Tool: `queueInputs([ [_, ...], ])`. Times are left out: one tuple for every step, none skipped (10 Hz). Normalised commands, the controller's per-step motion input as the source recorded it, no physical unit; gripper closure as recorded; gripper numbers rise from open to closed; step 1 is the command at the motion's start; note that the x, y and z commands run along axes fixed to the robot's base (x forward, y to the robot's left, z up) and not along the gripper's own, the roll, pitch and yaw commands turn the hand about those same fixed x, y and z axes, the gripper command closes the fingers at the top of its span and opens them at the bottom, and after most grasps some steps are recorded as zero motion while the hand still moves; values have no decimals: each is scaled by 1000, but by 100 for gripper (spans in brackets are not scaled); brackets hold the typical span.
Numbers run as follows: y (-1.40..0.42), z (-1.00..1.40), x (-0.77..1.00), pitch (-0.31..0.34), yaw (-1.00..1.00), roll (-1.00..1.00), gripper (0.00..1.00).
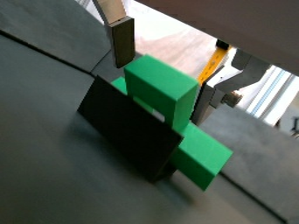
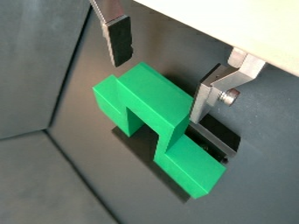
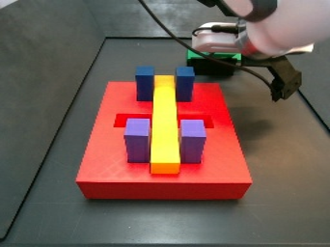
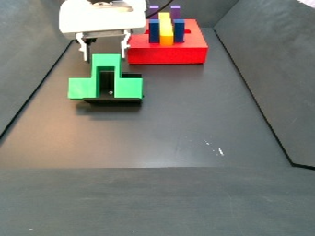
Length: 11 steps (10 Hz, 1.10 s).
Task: Pick up the green object. Move up. Place the green object on the fixture. Regrasp the green object. Move to above the board. Insert the green object.
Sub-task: Regrasp the green object.
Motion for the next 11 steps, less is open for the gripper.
queueInputs([
  [140, -131, 0, 0, 0, -366, 0],
  [217, -3, 23, 34, 0, -209, 0],
  [243, 0, 29, 60, 0, -91, 0],
  [240, 243, 77, 146, -29, -6, 0],
  [180, 66, 17, 126, -3, 0, 0],
  [69, 0, 0, 103, 0, 0, 0],
  [0, 0, 0, 43, 0, 0, 0],
  [0, -26, 0, 11, 0, 0, 0],
  [0, 0, 0, 0, 0, 0, 0],
  [0, 0, 0, 0, 0, 0, 100],
  [0, 0, 0, 0, 0, 0, 100],
])
